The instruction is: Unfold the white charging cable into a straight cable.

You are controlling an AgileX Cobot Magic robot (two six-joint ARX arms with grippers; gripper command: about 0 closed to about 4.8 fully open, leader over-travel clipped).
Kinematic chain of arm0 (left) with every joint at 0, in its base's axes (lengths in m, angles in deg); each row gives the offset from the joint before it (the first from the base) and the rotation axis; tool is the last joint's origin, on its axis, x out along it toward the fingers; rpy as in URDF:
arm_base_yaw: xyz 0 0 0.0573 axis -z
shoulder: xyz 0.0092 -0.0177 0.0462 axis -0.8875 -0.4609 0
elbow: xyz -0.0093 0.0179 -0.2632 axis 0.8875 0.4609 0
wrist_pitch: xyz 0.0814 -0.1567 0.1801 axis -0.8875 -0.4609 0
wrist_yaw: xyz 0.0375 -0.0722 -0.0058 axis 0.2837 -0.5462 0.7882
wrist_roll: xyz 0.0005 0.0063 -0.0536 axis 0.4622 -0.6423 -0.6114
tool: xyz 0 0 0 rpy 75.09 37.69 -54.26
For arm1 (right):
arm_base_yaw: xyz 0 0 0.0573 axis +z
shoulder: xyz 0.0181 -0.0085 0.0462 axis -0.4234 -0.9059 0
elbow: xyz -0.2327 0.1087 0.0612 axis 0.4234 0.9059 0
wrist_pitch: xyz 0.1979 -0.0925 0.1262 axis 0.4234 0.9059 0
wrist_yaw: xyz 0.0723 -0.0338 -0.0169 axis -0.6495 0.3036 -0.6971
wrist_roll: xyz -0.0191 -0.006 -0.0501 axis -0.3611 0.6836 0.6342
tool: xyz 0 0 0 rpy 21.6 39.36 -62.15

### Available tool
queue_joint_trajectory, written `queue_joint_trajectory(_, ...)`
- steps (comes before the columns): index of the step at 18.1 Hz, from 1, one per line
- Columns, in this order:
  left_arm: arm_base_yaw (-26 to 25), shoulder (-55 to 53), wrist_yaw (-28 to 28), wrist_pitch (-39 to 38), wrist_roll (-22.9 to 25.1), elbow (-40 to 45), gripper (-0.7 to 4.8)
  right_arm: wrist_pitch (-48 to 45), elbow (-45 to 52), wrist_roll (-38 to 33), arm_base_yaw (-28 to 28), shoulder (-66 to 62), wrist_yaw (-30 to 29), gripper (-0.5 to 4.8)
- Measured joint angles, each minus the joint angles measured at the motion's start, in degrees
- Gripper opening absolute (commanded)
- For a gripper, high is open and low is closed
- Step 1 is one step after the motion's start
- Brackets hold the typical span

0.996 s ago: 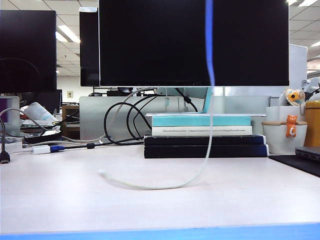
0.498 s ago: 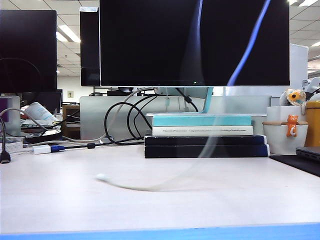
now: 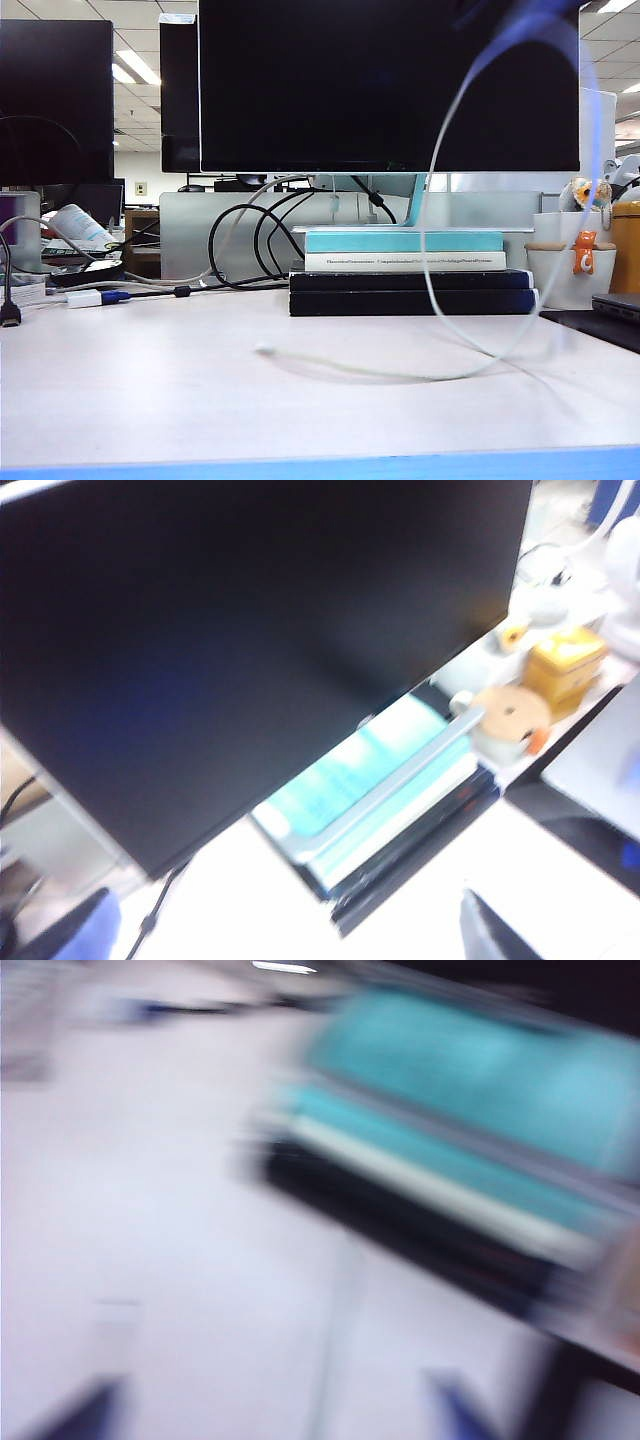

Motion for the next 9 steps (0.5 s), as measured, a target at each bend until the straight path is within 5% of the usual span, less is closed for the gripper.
queue_joint_trajectory(3, -0.04, 0.04, 0.04, -2.49, 0.0, 0.0, 4.79, 2.73, 0.0, 3.04, -0.04, 0.0, 11.67, 4.79)
queue_joint_trajectory(9, -0.07, 0.09, 6.21, -9.79, 1.29, 0.0, 4.79, 19.69, 0.02, 3.8, -0.07, 0.04, 16.04, 4.79)
